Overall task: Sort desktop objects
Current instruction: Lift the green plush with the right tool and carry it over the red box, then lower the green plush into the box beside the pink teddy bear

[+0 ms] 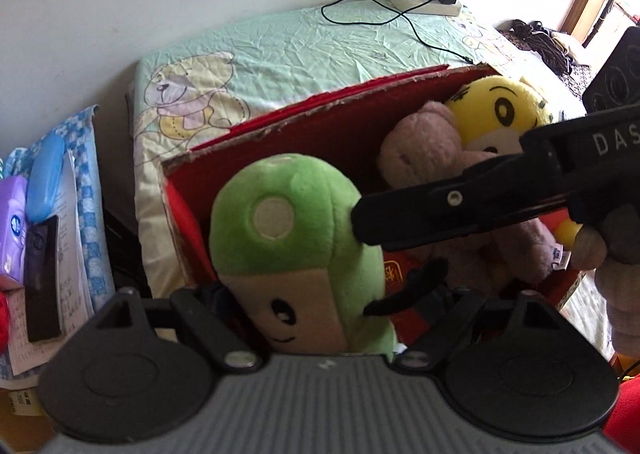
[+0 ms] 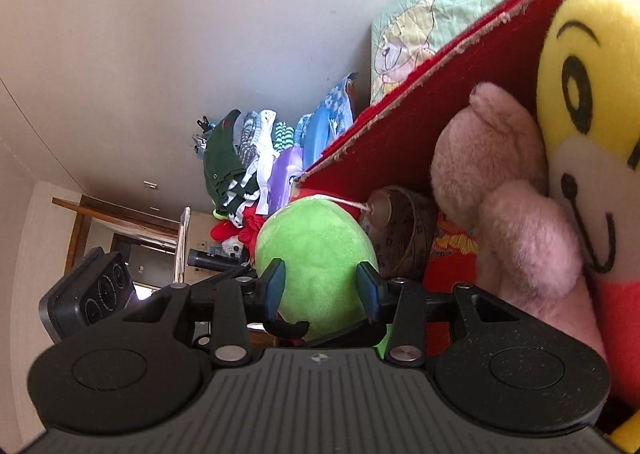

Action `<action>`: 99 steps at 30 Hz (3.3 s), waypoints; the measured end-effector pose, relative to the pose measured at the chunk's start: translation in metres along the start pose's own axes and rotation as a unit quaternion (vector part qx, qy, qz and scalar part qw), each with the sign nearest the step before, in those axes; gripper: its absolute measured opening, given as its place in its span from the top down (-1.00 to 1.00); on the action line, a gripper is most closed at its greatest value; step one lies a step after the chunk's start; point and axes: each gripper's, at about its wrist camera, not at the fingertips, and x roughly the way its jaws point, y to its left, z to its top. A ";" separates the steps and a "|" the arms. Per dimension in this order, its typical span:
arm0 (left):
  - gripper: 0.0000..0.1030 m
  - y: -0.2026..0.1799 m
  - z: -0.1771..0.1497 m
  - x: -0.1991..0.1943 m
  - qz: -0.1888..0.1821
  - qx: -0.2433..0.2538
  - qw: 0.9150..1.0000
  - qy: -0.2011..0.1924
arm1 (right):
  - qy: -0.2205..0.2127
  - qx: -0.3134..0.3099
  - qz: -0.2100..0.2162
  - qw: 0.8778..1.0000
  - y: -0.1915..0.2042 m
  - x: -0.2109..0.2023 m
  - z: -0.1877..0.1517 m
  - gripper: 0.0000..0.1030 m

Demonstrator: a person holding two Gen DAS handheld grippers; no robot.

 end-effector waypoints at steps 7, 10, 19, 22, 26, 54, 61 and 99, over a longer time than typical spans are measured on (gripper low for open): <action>-0.84 0.003 -0.004 -0.025 0.003 -0.003 0.999 -0.032 | -0.002 0.000 -0.033 0.999 0.002 -0.009 -0.002 0.18; -0.84 0.002 -0.006 -0.033 0.004 -0.008 0.999 -0.049 | -0.001 -0.006 -0.044 0.999 0.005 -0.002 -0.002 0.18; -0.55 -0.001 -0.010 -0.035 -0.002 -0.033 0.997 -0.073 | 0.014 -0.069 -0.063 0.996 0.028 0.024 -0.005 0.18; -0.53 0.001 -0.012 -0.029 -0.006 -0.044 0.997 -0.070 | 0.000 -0.100 -0.075 0.992 0.038 0.014 -0.003 0.18; -0.57 0.003 -0.014 -0.029 -0.011 -0.053 0.996 -0.077 | -0.031 -0.126 -0.091 0.987 0.044 0.000 0.000 0.17; -0.91 -0.015 -0.055 -0.037 -0.035 -0.101 0.992 -0.073 | 0.081 -0.214 -0.095 0.969 0.062 0.038 -0.028 0.27; -0.88 -0.022 -0.057 -0.036 -0.021 -0.090 0.993 -0.070 | 0.099 -0.209 -0.102 0.967 0.059 0.040 -0.033 0.26; -0.77 -0.027 -0.035 -0.024 0.074 -0.144 0.985 -0.060 | -0.029 -0.075 -0.058 0.995 0.027 0.008 -0.002 0.32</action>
